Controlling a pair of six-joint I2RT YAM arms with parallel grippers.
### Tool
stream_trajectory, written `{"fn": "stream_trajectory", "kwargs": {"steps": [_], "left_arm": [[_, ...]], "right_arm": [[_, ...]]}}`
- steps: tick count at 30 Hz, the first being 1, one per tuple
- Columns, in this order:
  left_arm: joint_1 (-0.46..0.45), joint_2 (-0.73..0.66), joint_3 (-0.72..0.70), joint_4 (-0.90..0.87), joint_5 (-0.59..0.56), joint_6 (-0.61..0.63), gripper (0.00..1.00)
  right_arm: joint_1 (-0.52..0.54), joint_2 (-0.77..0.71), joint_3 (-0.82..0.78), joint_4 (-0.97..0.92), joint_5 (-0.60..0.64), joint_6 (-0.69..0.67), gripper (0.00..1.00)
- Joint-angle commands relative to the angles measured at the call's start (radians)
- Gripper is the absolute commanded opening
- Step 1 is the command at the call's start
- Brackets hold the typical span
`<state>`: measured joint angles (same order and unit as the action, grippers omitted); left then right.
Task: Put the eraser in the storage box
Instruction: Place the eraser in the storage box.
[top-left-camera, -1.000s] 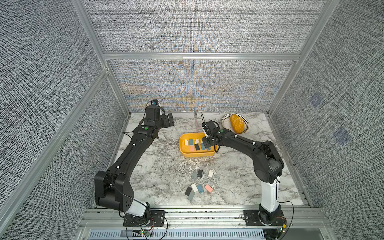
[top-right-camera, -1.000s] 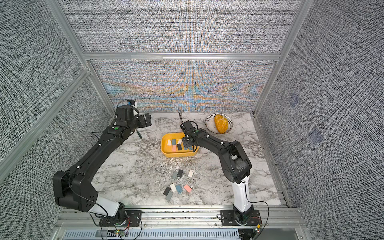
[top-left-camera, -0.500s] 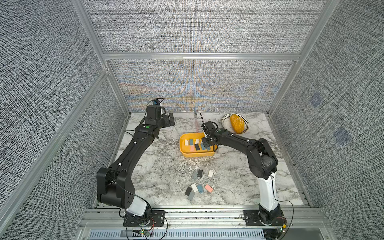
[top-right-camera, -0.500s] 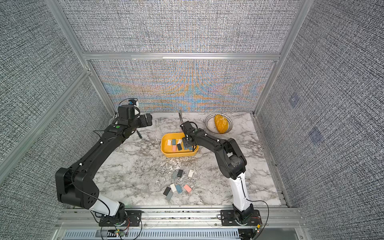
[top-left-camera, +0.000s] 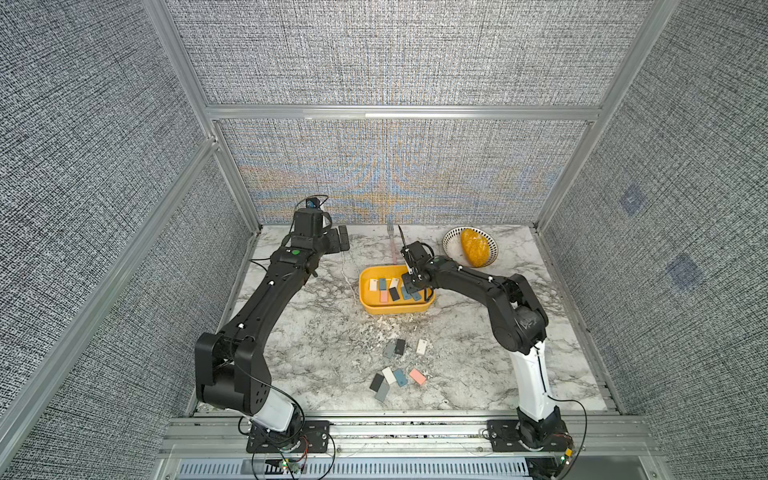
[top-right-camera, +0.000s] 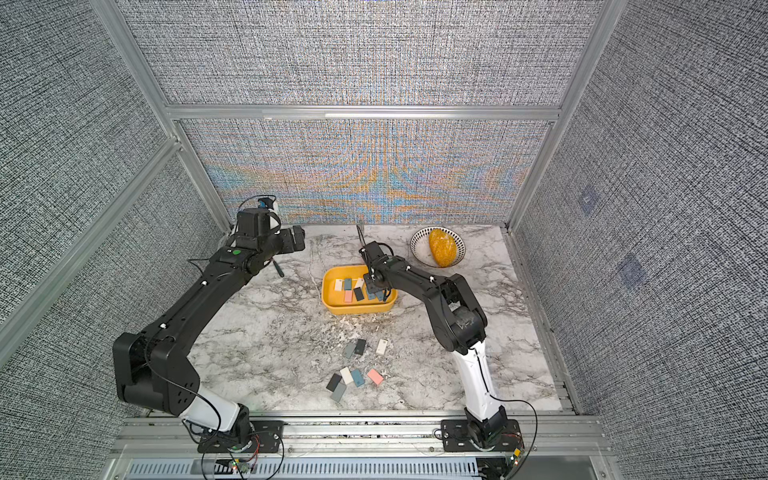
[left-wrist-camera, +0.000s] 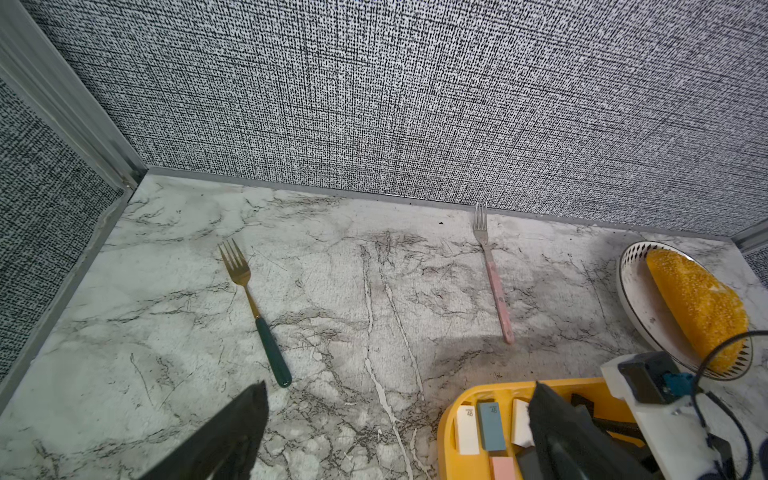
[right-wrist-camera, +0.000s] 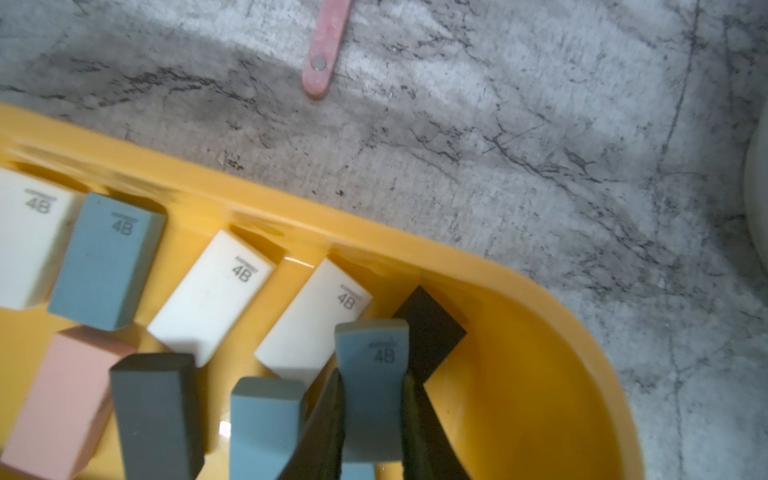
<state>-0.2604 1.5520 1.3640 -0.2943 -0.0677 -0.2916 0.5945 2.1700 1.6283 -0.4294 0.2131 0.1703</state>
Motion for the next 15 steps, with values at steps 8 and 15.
{"fn": "stream_trajectory", "kwargs": {"steps": [8, 15], "left_arm": [[0.002, 0.002, 0.007, 0.012, 0.008, 0.009, 1.00], [0.001, -0.001, 0.007, 0.011, 0.006, 0.011, 1.00]], "right_arm": [[-0.004, 0.006, 0.007, 0.004, 0.007, 0.010, 0.27], [-0.004, -0.007, 0.002, 0.007, 0.010, 0.012, 0.37]]}}
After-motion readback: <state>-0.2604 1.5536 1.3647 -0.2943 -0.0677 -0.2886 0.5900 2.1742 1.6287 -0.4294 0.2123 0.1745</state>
